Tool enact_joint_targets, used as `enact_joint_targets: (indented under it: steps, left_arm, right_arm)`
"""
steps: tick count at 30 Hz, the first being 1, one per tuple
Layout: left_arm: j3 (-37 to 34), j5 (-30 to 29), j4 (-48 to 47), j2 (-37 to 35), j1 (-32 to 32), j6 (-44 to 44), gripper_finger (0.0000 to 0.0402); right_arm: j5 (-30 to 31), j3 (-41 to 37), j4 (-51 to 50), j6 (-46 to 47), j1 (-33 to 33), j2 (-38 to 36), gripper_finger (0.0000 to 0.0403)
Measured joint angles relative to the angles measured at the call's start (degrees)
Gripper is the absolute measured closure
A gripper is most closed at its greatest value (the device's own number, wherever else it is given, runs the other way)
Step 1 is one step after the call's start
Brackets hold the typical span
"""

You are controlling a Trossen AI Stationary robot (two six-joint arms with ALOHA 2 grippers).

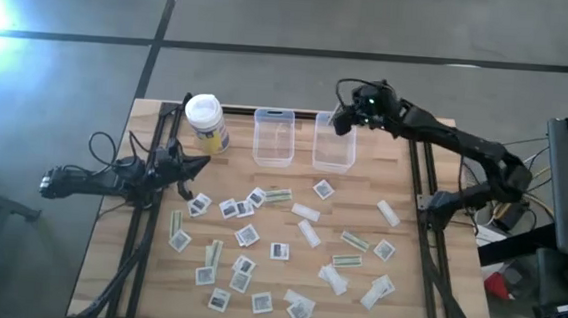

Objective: Pick & Place First Aid Supplies
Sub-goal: Put the bandage into the right transparent bin

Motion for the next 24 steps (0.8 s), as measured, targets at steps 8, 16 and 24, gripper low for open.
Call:
enact_joint_targets:
  steps: [8,16,24]
  left_arm:
    - [0.0,0.0,0.37,0.0,0.0,-0.1,0.0401]
    - [0.0,0.0,0.42,0.0,-0.02,0.22,0.0401]
    - [0.0,0.0,0.44,-0.02,-0.02,0.28,0.0401]
  right_arm:
    - [-3.67,4.83,-9.69,-0.73,-0.72,9.13,0.0394]
    - [-7.51,6.38,-11.99,-2.08,-0.71,14.42,0.0394]
    - [-7.63,5.87,-13.4,-2.33,-0.36,17.34,0.0394]
